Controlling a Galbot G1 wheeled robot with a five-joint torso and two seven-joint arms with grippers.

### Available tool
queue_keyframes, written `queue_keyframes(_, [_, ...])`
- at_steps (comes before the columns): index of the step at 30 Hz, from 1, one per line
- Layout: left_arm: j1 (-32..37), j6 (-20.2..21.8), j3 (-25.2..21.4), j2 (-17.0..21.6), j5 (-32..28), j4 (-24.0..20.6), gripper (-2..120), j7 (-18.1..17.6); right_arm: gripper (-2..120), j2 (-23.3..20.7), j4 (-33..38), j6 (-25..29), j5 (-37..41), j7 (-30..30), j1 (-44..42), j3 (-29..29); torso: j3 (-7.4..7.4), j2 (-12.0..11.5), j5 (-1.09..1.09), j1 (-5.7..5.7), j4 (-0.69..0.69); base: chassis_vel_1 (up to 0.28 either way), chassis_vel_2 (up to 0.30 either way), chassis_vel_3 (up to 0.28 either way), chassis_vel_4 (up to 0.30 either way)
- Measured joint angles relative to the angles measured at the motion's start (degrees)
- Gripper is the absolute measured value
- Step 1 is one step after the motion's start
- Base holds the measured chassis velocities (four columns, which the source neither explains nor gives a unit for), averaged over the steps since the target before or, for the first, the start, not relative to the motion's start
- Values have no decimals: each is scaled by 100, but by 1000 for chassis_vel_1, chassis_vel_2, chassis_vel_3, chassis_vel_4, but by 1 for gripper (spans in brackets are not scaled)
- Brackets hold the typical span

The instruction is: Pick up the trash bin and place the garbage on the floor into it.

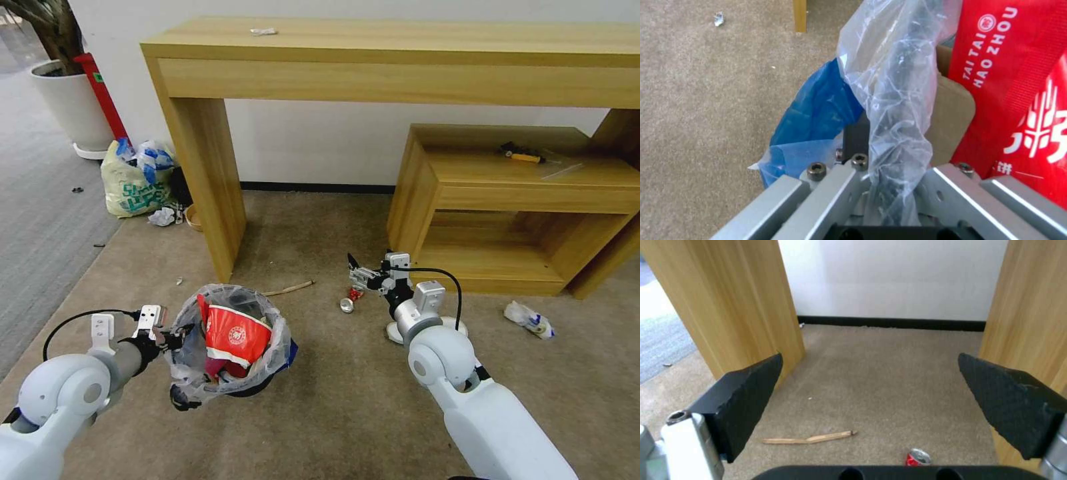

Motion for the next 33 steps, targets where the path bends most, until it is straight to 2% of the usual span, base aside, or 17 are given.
queue_keyframes(7, [10, 0, 1, -5, 40, -10, 0, 83, 100, 26, -16, -13, 17, 37, 19, -69, 0, 0, 2, 0, -3, 10, 43, -19, -49])
queue_keyframes(18, [35, 0, -2, -19, 95, -22, 0, 156, 100, 50, -33, -34, 28, 60, 13, -140, 0, 0, 0, 0, 0, 54, 150, -53, -132])
queue_keyframes(33, [51, 0, 2, -38, 117, -45, 0, 212, 100, 61, -53, -53, 31, 89, 2, -198, 0, 0, 0, 0, -2, -17, 103, 19, -110])
